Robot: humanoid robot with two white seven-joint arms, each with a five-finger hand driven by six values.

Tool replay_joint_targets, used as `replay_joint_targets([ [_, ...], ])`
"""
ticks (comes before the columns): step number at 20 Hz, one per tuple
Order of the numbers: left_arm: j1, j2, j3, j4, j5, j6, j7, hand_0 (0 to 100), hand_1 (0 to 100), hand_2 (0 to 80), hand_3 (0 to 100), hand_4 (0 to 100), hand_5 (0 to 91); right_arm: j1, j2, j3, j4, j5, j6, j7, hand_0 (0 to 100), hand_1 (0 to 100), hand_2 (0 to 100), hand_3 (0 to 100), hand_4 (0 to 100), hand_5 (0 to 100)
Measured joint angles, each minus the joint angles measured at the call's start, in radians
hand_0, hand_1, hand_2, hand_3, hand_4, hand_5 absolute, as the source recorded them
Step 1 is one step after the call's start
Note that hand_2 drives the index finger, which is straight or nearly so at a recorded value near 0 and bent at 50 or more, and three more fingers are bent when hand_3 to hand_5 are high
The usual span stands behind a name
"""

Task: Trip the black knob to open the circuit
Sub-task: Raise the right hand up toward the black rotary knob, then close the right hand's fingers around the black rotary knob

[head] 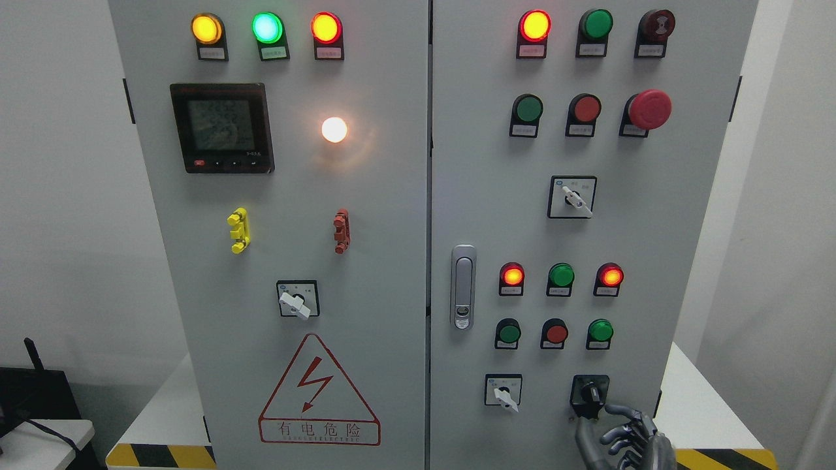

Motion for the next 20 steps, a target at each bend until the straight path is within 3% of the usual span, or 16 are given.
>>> replay_joint_targets([
  [20,0.0,0.0,0.0,0.0,0.0,0.0,0.0,12,39,0.0,0,0,0.0,-0.034,0.009,-0.001,0.041,0.0,0.0,-0.003,34,77,45,79,86,97],
])
